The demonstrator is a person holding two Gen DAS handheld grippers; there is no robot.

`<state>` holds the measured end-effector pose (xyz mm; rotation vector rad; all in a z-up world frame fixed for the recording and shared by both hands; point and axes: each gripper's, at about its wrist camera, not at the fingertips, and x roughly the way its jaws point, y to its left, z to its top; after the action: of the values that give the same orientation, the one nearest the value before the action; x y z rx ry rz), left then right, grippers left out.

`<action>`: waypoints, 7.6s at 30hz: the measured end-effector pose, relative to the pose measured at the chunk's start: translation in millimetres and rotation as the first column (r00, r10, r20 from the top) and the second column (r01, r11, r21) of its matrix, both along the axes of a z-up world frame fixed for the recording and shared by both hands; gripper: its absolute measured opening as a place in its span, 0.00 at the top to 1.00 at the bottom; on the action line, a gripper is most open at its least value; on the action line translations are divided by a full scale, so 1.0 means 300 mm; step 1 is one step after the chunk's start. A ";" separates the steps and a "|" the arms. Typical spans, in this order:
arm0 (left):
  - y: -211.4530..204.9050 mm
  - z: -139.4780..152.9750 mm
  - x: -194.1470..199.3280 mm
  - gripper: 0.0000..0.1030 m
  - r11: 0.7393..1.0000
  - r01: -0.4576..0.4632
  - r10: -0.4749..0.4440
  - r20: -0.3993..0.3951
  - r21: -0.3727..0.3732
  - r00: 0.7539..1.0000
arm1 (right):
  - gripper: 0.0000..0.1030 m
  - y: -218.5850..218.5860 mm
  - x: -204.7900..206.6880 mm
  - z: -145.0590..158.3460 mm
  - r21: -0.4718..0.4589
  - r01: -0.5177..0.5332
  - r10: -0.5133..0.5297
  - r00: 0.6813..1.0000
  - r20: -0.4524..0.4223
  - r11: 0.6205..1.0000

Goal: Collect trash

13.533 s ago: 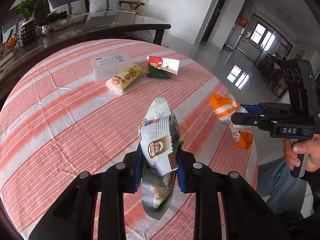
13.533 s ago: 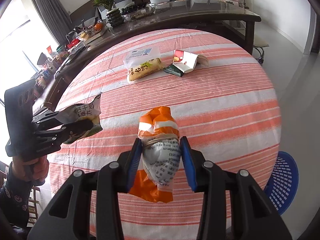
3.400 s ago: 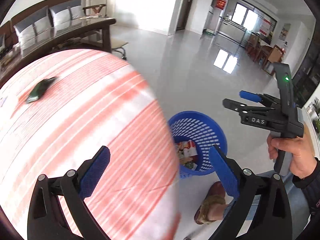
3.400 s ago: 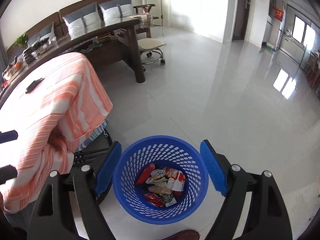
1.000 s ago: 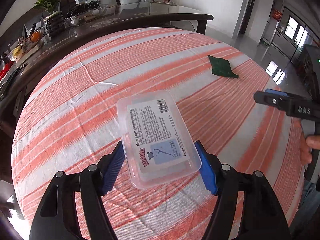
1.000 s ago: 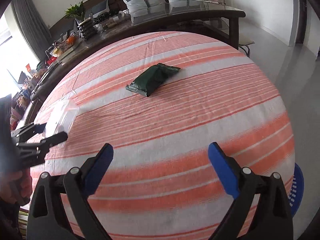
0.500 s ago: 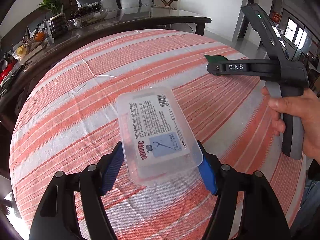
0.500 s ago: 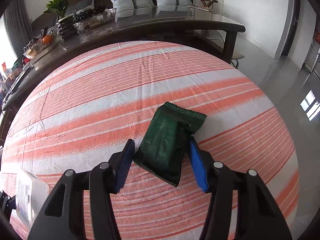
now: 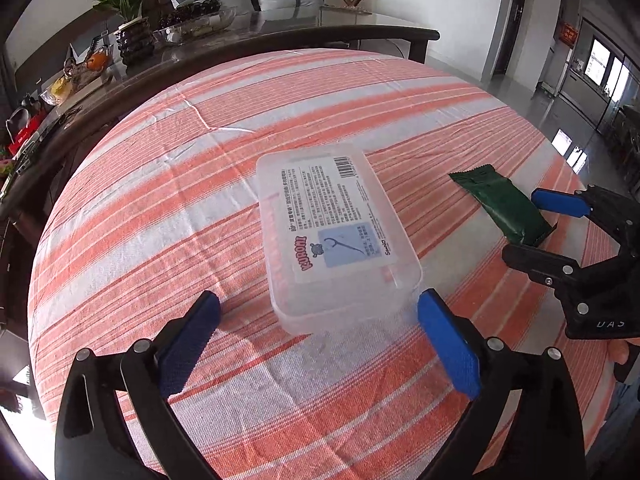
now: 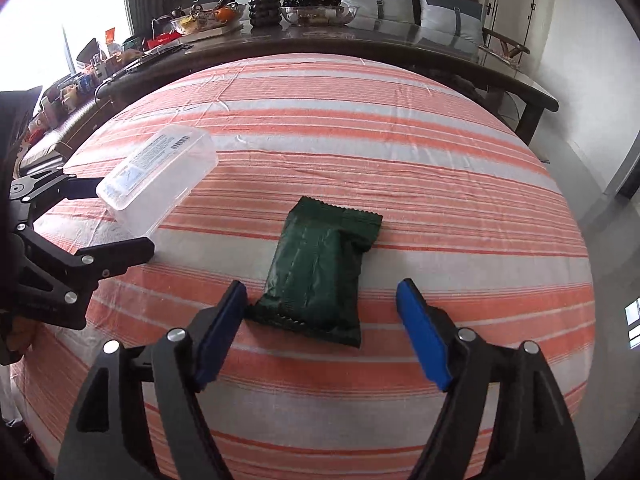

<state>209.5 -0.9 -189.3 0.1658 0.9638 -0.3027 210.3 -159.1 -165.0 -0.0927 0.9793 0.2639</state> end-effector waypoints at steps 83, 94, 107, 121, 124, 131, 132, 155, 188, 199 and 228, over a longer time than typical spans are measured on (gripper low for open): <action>-0.781 0.282 -0.002 0.31 0.853 0.462 -0.473 0.012 -0.245 0.881 | 0.63 -1.105 -0.497 0.211 0.261 0.509 -0.520 0.854 -0.030 0.820; -0.806 0.051 -0.177 0.32 0.853 0.521 -0.516 -0.099 0.021 0.851 | 0.63 -1.090 -0.524 0.170 0.246 0.506 -0.511 0.858 -0.050 0.826; -1.285 0.072 -0.301 0.42 0.740 0.642 -0.668 -0.101 -0.200 0.737 | 0.63 -1.292 -0.585 -0.045 0.241 0.639 -0.602 0.769 -0.214 0.731; -1.525 -0.210 -0.216 0.14 0.782 0.578 -0.619 -0.183 -0.234 0.764 | 0.31 -1.510 -0.656 -0.225 0.389 0.757 -0.704 0.643 -0.303 0.525; -1.509 -0.138 -0.245 0.13 0.789 0.567 -0.603 -0.116 -0.237 0.789 | 0.21 -1.506 -0.691 -0.173 0.361 0.768 -0.732 0.628 -0.262 0.530; -1.398 0.100 -0.410 0.05 0.789 0.590 -0.580 0.108 -0.171 0.808 | 0.04 -1.393 -0.818 0.000 0.301 0.760 -0.760 0.634 -0.146 0.576; -1.381 0.125 -0.439 0.05 0.783 0.601 -0.589 0.123 -0.159 0.799 | 0.04 -1.363 -0.844 0.029 0.283 0.755 -0.759 0.640 -0.121 0.591; -1.212 0.261 -0.629 0.05 0.875 0.484 -0.481 0.086 -0.018 0.873 | 0.04 -0.979 -1.070 0.276 0.068 0.759 -0.762 0.646 0.036 0.647; -1.222 0.231 -0.614 0.05 0.881 0.473 -0.472 0.050 -0.014 0.880 | 0.04 -0.920 -1.036 0.253 0.030 0.750 -0.750 0.662 -0.003 0.661; -1.220 0.229 -0.612 0.05 0.882 0.472 -0.471 0.052 -0.012 0.881 | 0.04 -0.916 -1.035 0.251 0.027 0.748 -0.748 0.663 -0.006 0.663; -1.214 0.223 -0.603 0.05 0.884 0.468 -0.467 0.045 -0.006 0.883 | 0.04 -0.907 -1.033 0.230 0.024 0.751 -0.751 0.660 -0.023 0.660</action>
<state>28.6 -365.2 -122.6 0.3911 0.8698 -0.7511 -99.5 -431.2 -96.0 0.3529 0.9452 -0.5001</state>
